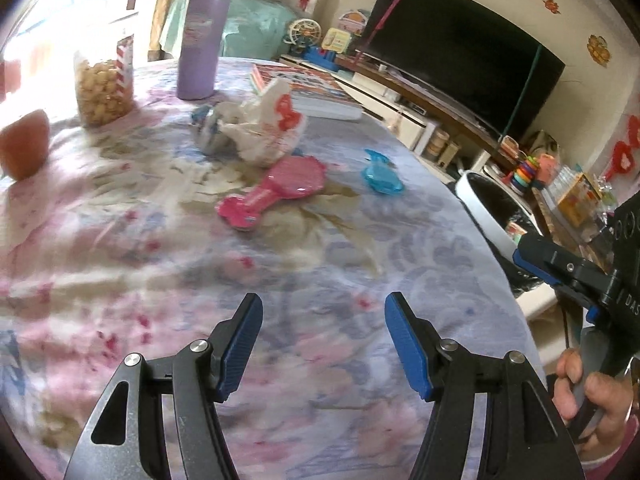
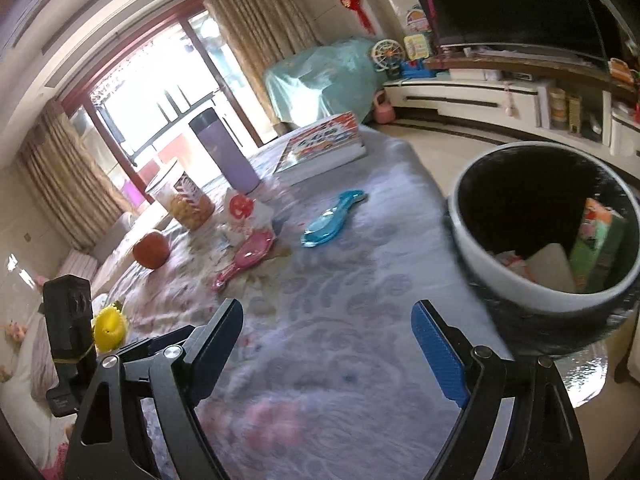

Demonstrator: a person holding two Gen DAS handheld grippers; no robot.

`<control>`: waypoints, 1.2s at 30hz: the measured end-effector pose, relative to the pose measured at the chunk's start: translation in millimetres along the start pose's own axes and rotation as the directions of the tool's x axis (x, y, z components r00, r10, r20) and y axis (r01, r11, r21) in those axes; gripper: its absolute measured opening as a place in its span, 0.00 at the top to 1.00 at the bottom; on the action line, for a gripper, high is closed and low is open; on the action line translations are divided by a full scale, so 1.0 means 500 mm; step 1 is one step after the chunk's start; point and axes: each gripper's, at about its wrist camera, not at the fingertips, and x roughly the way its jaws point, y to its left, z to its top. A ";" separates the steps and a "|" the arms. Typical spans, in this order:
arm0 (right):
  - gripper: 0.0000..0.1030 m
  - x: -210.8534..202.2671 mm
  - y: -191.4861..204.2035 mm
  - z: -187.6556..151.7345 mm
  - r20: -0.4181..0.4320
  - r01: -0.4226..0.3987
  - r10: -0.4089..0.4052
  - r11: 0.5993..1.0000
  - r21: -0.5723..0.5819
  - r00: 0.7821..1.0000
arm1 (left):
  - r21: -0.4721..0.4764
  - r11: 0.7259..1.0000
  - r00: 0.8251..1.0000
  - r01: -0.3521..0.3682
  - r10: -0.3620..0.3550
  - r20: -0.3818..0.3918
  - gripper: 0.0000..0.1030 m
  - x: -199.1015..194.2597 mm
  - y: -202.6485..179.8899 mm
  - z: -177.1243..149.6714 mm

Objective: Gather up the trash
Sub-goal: 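Move both tools back toward the pink brush and blue brush on the table, then grasp the pink brush with the left tool while the right tool grasps the blue brush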

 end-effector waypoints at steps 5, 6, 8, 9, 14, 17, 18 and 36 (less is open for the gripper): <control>0.15 0.040 0.024 0.005 -0.023 -0.007 0.006 1.000 -0.017 1.000 | 0.011 1.000 1.000 -0.015 0.015 -0.008 0.39 0.003 0.027 0.014; 0.15 0.049 0.026 0.007 -0.027 -0.008 0.007 1.000 -0.016 1.000 | 0.016 1.000 1.000 -0.019 0.019 -0.010 0.39 0.006 0.029 0.017; 0.15 0.063 0.027 0.010 -0.033 -0.002 0.001 1.000 -0.014 0.999 | 0.037 0.999 0.999 -0.027 0.027 -0.019 0.39 0.014 0.034 0.025; 0.15 0.071 0.026 0.012 -0.036 0.000 0.000 1.000 -0.010 0.999 | 0.046 0.998 0.999 -0.034 0.036 -0.023 0.38 0.021 0.036 0.029; 0.15 0.105 0.026 0.029 -0.044 0.010 -0.010 1.000 -0.004 0.999 | 0.074 0.996 0.998 -0.053 0.055 -0.027 0.38 0.054 0.048 0.060; 0.15 0.128 0.029 0.042 -0.052 0.010 -0.010 1.000 -0.006 0.999 | 0.094 0.994 0.997 -0.062 0.065 -0.031 0.38 0.076 0.051 0.078; 0.15 0.136 0.029 0.046 -0.057 0.010 -0.011 1.000 -0.007 0.998 | 0.100 0.993 0.997 -0.063 0.067 -0.033 0.38 0.083 0.053 0.085; 0.20 0.283 0.021 0.112 -0.120 0.120 -0.131 0.988 -0.100 0.984 | 0.249 0.966 0.995 -0.074 0.089 -0.047 0.42 0.204 0.054 0.149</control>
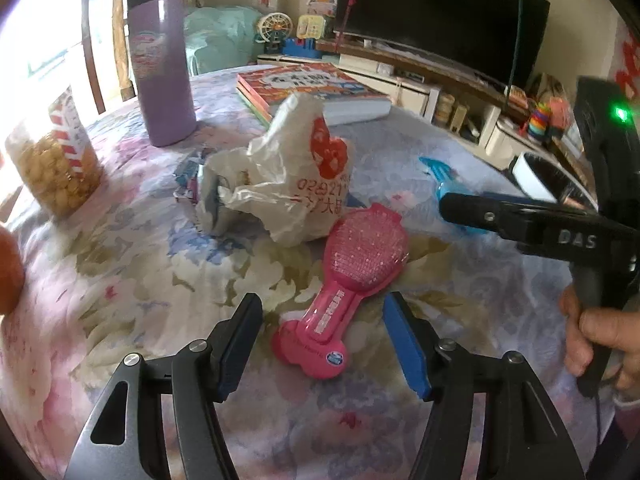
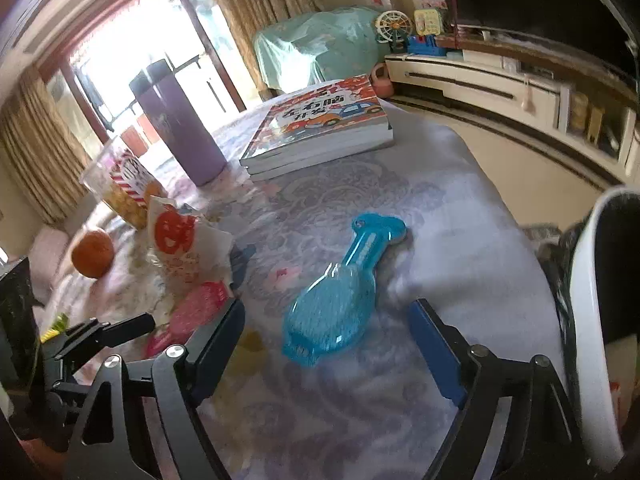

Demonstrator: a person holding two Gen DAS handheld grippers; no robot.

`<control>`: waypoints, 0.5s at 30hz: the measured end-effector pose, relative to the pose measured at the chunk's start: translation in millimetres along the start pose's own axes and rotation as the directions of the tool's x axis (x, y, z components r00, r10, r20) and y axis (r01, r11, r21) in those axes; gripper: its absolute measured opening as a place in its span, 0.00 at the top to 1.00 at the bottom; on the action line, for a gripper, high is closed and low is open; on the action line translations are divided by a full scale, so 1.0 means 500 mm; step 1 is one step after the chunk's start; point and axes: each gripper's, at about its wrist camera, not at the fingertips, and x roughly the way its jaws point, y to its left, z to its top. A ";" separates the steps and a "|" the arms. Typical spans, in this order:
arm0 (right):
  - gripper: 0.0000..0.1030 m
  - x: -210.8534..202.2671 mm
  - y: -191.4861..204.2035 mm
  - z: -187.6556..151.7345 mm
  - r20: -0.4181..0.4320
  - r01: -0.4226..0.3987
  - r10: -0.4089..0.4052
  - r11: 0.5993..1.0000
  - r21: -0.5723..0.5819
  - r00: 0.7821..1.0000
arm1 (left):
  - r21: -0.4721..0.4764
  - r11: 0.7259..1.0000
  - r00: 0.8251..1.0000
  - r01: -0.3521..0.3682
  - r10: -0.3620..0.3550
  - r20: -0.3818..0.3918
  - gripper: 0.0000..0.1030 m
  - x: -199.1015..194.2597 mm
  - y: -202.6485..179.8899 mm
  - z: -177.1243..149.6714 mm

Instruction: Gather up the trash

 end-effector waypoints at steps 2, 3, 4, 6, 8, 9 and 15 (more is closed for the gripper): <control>0.22 0.009 0.002 -0.002 -0.003 0.026 -0.026 0.999 -0.027 1.000 | 0.019 1.000 1.000 -0.007 0.007 -0.003 0.51 0.005 -0.010 0.002; 0.23 0.009 0.005 -0.002 -0.003 0.035 -0.035 0.999 -0.036 0.999 | 0.028 1.000 1.000 -0.009 0.009 -0.002 0.56 0.005 -0.015 0.001; 0.29 0.010 0.007 -0.003 -0.003 0.045 -0.045 0.998 -0.047 0.999 | 0.036 0.999 1.000 -0.006 0.006 -0.001 0.64 0.005 -0.018 0.001; 0.47 0.009 0.010 -0.006 -0.003 0.061 -0.062 0.996 -0.065 0.998 | 0.039 0.999 1.000 -0.006 0.006 0.001 0.76 0.002 -0.021 0.000; 0.51 0.005 0.009 -0.008 -0.001 0.055 -0.056 0.996 -0.064 0.998 | 0.034 0.999 1.000 -0.012 0.011 0.007 0.80 -0.003 -0.020 -0.002; 0.51 0.002 0.006 -0.008 0.001 0.048 -0.048 0.997 -0.061 0.999 | 0.029 0.999 1.000 -0.016 0.016 0.010 0.80 -0.006 -0.020 -0.004; 0.51 -0.046 -0.004 -0.030 0.035 -0.036 0.036 0.999 -0.014 0.999 | -0.020 1.000 1.000 0.002 -0.002 0.017 0.81 -0.037 -0.022 -0.027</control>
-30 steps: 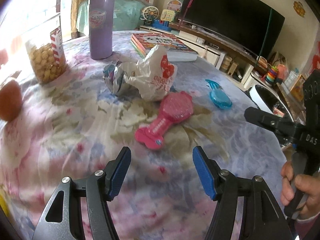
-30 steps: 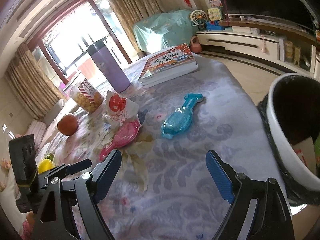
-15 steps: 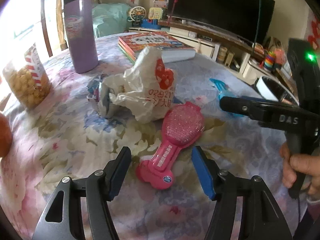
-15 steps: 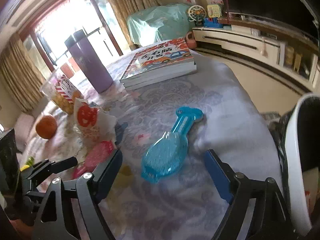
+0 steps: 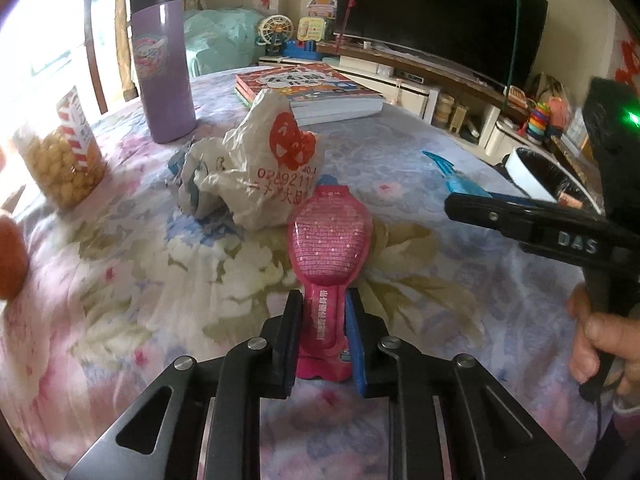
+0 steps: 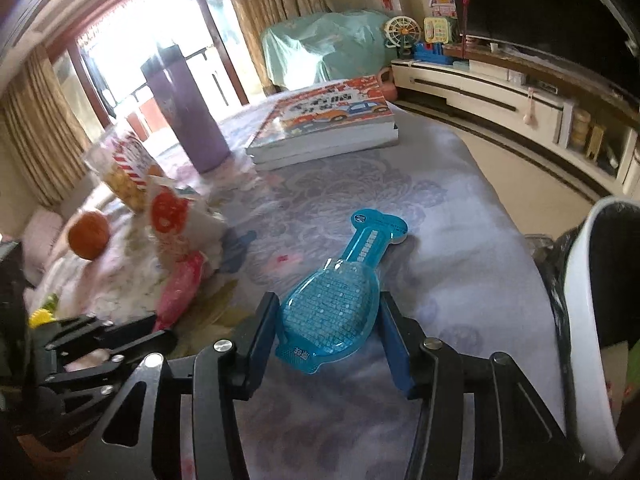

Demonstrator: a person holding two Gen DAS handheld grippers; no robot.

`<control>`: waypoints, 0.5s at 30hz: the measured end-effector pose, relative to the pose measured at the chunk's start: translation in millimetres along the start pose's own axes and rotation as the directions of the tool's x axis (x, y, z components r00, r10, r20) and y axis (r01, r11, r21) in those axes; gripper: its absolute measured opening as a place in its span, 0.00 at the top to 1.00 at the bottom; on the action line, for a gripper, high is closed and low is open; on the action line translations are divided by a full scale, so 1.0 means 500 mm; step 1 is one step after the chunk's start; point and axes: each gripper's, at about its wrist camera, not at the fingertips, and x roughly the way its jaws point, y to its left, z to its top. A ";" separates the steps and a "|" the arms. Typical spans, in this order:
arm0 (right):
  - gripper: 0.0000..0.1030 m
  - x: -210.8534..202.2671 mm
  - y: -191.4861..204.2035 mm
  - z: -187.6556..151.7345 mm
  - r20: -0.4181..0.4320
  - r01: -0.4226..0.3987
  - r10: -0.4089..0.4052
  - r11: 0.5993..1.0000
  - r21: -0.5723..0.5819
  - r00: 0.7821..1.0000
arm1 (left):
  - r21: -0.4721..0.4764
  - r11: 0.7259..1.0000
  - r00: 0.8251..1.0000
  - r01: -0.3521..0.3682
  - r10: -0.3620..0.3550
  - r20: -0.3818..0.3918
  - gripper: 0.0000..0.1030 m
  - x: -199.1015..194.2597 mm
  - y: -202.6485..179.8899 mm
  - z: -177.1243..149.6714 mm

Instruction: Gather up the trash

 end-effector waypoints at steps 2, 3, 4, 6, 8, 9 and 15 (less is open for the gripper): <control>0.51 -0.014 0.001 -0.010 0.005 -0.024 0.023 1.000 0.013 1.000 | -0.027 0.999 1.000 0.021 -0.021 0.003 0.81 -0.014 -0.001 -0.009; 0.51 -0.022 0.001 -0.016 0.007 -0.032 0.032 0.999 0.020 0.999 | -0.042 0.999 0.999 0.032 -0.032 0.005 0.82 -0.021 -0.003 -0.016; 0.51 -0.033 0.001 -0.025 0.009 -0.041 0.041 0.999 0.025 0.999 | -0.050 0.998 0.999 0.037 -0.036 0.006 0.82 -0.026 -0.005 -0.020; 0.51 -0.052 0.001 -0.040 0.015 -0.056 0.056 0.998 0.028 0.998 | -0.061 0.997 0.999 0.051 -0.050 0.008 0.82 -0.038 -0.010 -0.029; 0.51 -0.067 0.000 -0.053 0.015 -0.063 0.063 0.997 0.034 0.998 | -0.071 0.996 0.998 0.063 -0.062 0.013 0.82 -0.049 -0.017 -0.036; 0.51 -0.077 -0.002 -0.062 0.017 -0.066 0.065 0.997 0.036 0.998 | -0.074 0.995 0.998 0.068 -0.067 0.015 0.82 -0.055 -0.020 -0.039; 0.51 -0.126 -0.013 -0.094 0.032 -0.081 0.079 0.995 0.058 0.996 | -0.075 0.993 0.996 0.094 -0.093 0.014 0.82 -0.082 -0.051 -0.051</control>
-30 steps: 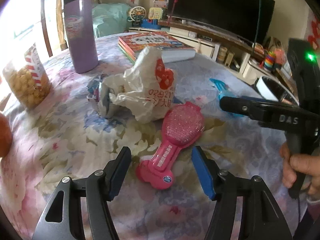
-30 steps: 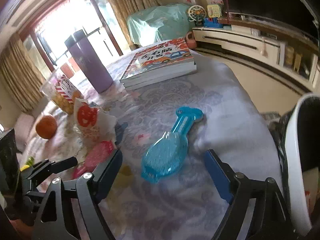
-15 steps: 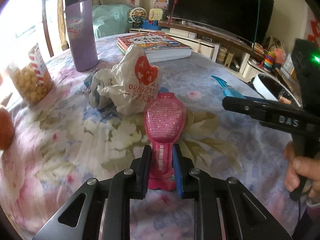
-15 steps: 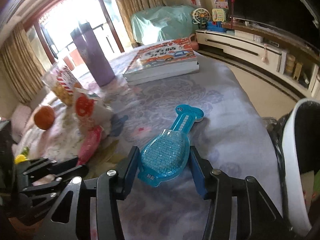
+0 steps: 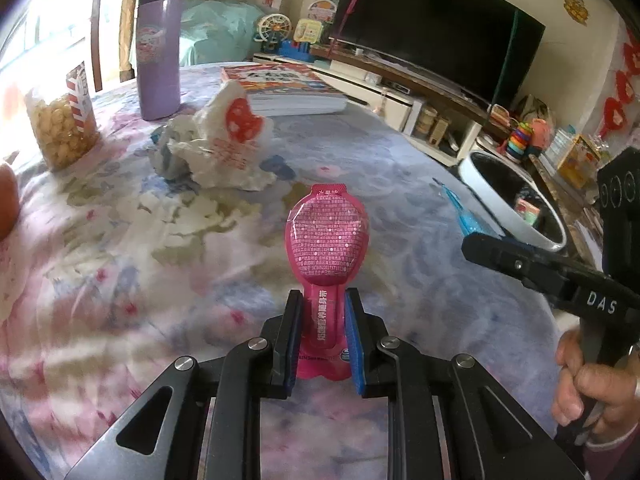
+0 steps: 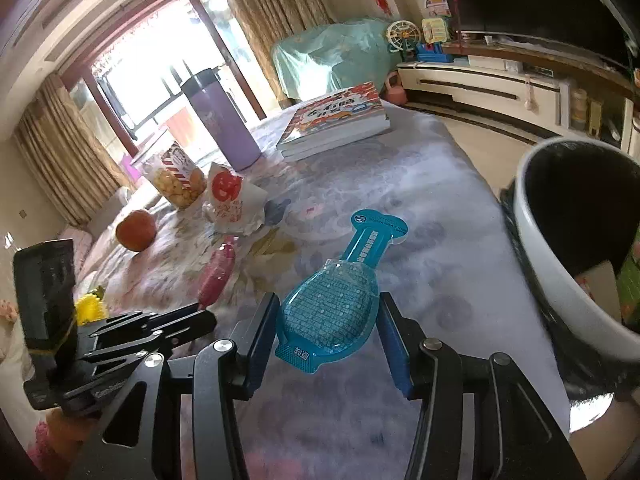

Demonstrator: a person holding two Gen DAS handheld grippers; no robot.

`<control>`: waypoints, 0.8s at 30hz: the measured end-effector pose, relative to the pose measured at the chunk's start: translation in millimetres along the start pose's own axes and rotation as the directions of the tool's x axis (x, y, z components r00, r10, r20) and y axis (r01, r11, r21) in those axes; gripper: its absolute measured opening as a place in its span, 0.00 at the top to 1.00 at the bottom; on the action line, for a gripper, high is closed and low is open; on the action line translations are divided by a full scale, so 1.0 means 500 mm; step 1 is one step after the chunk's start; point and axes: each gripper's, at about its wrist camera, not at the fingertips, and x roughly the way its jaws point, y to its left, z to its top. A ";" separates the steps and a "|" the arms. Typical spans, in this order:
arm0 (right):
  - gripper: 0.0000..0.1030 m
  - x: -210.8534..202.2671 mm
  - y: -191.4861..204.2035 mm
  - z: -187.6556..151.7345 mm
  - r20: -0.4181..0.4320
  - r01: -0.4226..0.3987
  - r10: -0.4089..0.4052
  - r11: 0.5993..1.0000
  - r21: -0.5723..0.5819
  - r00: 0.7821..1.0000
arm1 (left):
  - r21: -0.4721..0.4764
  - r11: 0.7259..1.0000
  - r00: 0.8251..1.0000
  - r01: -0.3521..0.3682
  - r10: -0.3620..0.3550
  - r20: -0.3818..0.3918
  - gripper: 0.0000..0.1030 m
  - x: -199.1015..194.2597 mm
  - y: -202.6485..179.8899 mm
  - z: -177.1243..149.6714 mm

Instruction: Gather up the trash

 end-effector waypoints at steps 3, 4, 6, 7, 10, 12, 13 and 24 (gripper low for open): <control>0.51 -0.029 -0.010 -0.018 0.011 -0.003 0.003 1.000 0.015 1.000 | 0.014 1.000 1.000 0.012 -0.012 0.004 0.82 -0.012 -0.026 -0.009; 0.51 -0.037 -0.014 -0.022 0.014 -0.002 0.002 1.000 0.020 1.000 | 0.020 1.000 1.000 0.018 -0.018 0.005 0.82 -0.016 -0.036 -0.011; 0.51 -0.053 -0.021 -0.030 0.021 0.000 -0.001 1.000 0.027 1.000 | 0.031 0.999 1.000 0.024 -0.024 0.003 0.82 -0.018 -0.051 -0.014; 0.51 -0.063 -0.026 -0.035 0.023 0.001 -0.001 1.000 0.030 1.000 | 0.037 0.999 1.000 0.029 -0.029 0.001 0.82 -0.020 -0.060 -0.015; 0.51 -0.086 -0.036 -0.046 0.034 0.007 -0.008 0.999 0.034 0.999 | 0.050 0.998 0.999 0.044 -0.044 -0.003 0.82 -0.023 -0.083 -0.016; 0.51 -0.100 -0.042 -0.052 0.041 0.011 -0.012 0.999 0.038 0.999 | 0.057 0.997 0.999 0.053 -0.053 -0.006 0.82 -0.022 -0.098 -0.016; 0.51 -0.106 -0.045 -0.055 0.044 0.013 -0.015 0.999 0.042 0.999 | 0.063 0.996 0.998 0.061 -0.061 -0.008 0.82 -0.022 -0.107 -0.015; 0.51 -0.173 -0.092 -0.072 0.089 0.051 -0.058 0.996 0.077 0.994 | 0.118 0.988 0.995 0.100 -0.098 -0.020 0.82 -0.003 -0.180 -0.005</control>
